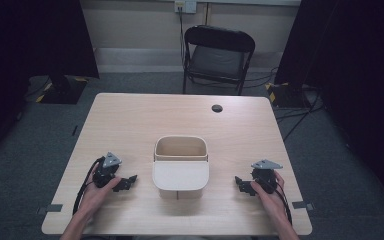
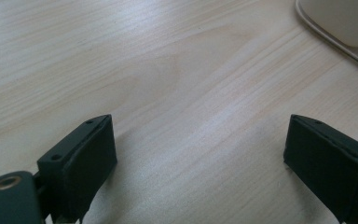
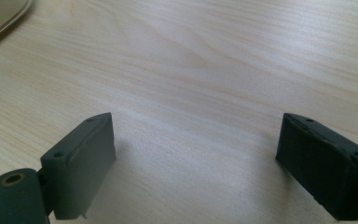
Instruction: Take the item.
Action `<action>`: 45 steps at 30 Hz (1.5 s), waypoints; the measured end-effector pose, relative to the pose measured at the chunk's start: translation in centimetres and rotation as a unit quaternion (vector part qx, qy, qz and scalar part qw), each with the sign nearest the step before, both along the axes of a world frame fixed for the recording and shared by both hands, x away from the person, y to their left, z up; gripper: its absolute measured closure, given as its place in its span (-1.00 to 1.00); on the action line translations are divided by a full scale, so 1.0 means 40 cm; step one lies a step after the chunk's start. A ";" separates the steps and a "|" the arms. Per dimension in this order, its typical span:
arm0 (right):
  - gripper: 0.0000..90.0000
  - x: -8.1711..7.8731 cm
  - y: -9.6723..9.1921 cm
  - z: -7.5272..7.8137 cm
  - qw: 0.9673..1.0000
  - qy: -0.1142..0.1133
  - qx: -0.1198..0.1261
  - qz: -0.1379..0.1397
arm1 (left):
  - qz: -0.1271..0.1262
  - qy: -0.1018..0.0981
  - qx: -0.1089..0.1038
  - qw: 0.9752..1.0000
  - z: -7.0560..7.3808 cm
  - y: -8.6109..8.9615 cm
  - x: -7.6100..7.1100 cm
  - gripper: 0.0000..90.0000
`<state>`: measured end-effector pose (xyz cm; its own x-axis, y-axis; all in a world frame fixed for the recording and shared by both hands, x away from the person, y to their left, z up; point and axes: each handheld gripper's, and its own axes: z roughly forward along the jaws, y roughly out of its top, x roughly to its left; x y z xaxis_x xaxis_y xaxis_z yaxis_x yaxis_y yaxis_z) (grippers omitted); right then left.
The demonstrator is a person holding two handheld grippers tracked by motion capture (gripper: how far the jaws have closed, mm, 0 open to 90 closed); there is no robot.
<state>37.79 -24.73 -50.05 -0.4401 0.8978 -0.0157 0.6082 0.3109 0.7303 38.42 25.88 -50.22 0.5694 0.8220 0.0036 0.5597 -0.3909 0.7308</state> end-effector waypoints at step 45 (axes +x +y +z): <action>-0.76 0.000 0.000 0.000 1.000 0.000 0.000 0.000 | -0.061 -0.008 -0.055 0.997 0.059 -0.041 -0.056 -0.65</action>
<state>37.80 -24.74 -50.05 -0.4401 0.8978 -0.0157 0.6082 0.3109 0.7303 36.18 24.24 -47.87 0.6650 0.7433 -0.0724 0.5010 -0.3721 0.7814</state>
